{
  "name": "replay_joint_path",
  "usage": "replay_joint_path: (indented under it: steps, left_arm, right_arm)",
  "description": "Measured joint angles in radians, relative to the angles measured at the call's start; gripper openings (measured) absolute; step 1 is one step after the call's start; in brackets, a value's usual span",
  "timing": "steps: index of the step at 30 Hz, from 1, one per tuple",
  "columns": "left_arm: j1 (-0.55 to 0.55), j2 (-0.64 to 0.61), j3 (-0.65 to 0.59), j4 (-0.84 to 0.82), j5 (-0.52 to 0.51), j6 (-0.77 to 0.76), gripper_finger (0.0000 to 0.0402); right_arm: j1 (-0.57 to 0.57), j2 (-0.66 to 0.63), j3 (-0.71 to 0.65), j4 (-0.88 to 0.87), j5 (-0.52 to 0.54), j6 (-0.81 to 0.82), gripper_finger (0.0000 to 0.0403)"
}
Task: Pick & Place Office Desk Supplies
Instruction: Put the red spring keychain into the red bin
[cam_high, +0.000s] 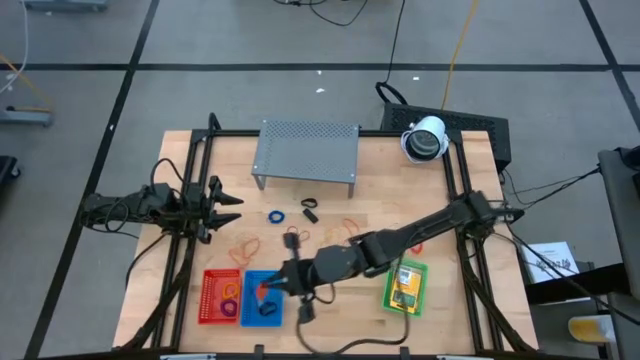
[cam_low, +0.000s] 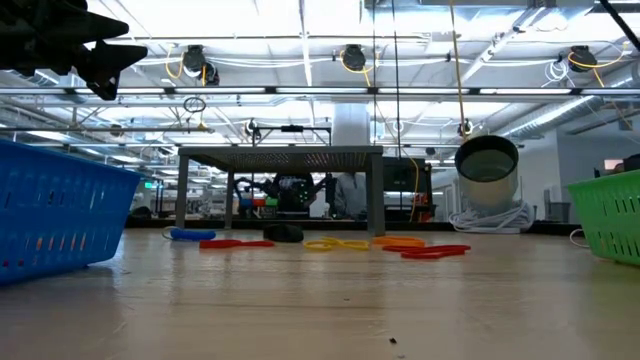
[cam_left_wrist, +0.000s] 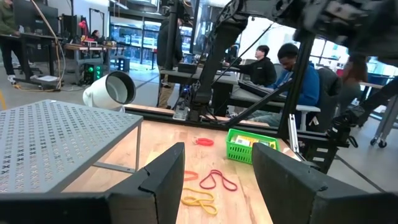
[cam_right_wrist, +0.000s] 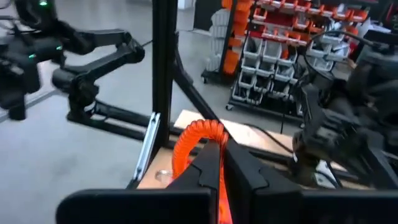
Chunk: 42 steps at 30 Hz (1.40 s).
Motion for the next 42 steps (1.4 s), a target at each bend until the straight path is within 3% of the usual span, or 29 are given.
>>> replay_joint_path:
  steps: [11,15,26,42]
  left_arm:
    - [0.0,0.0,0.0,0.0,0.0,0.0,0.0198]
    - [0.0,0.0,0.0,0.0,0.0,0.0,0.0198]
    - [0.0,0.0,0.0,-0.001,0.0,0.0,0.0198]
    - [0.0,0.0,0.0,-0.001,0.0,0.0,0.0198]
  right_arm:
    - [-0.029,0.33,0.357,0.101,-0.082,0.004,0.0]
    - [-0.044,0.386,0.356,0.176,-0.129,-0.006,0.0]
    - [-0.096,0.521,0.354,0.278,-0.128,0.011,0.0]
    - [-0.139,0.642,0.354,0.326,-0.126,0.041,0.0]
